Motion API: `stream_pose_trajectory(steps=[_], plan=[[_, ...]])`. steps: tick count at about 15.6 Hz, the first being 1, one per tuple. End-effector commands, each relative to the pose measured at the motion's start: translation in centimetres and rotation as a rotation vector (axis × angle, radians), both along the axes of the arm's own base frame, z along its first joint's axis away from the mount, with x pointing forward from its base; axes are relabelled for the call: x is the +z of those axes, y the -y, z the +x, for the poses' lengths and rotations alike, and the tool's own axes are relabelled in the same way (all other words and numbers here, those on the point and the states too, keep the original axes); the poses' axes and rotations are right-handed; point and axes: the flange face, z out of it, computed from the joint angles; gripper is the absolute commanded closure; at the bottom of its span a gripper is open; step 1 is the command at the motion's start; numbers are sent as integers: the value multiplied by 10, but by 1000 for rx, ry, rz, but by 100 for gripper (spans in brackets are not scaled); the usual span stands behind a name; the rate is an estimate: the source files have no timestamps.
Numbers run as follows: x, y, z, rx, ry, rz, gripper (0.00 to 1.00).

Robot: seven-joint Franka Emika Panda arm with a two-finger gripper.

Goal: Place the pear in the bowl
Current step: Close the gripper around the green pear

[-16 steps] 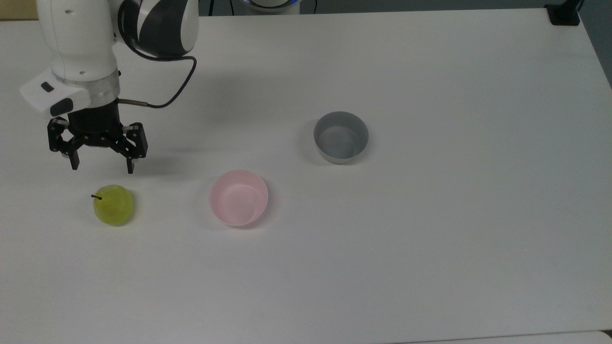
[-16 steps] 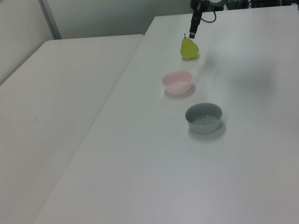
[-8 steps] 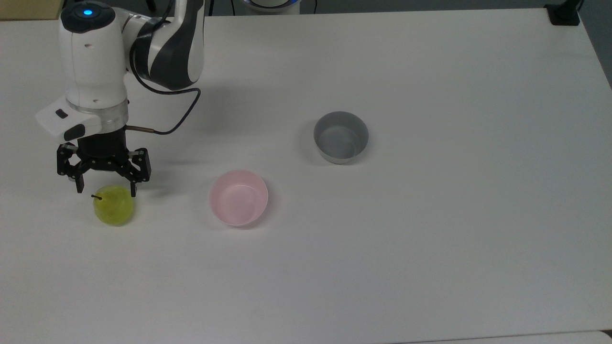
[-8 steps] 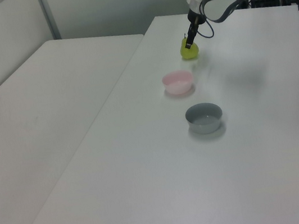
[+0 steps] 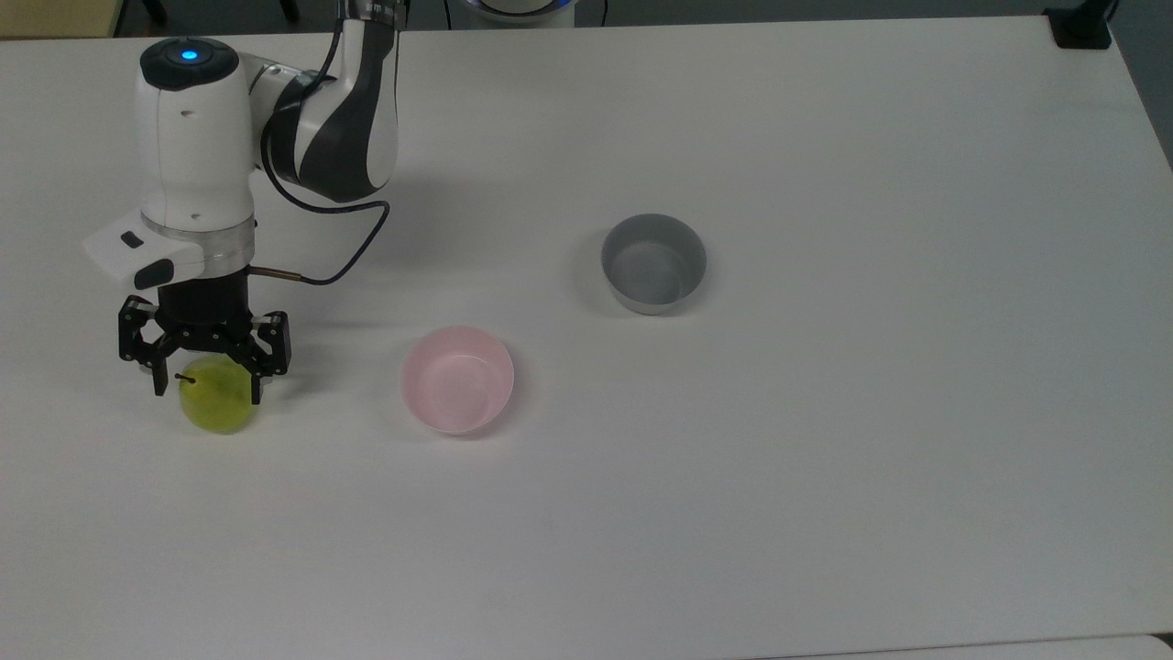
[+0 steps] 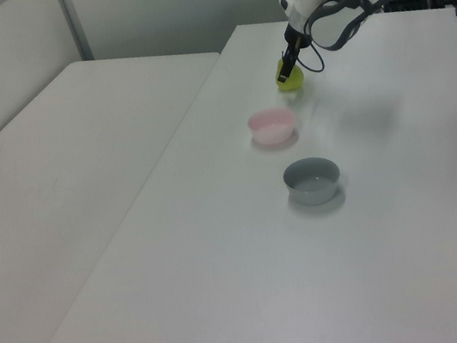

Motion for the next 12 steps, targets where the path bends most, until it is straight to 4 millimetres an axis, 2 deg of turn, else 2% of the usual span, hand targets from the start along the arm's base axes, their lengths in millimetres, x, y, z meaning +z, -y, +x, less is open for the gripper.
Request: stream_pose_trajectory(steps=[1, 2, 6, 11, 12], plan=[[-1, 0, -1, -13, 21, 8, 83], [0, 1, -2, -15, 21, 8, 99], [3, 1, -2, -14, 22, 7, 100], [26, 2, -6, -19, -5, 18, 100], [36, 2, -7, -22, -19, 23, 100]])
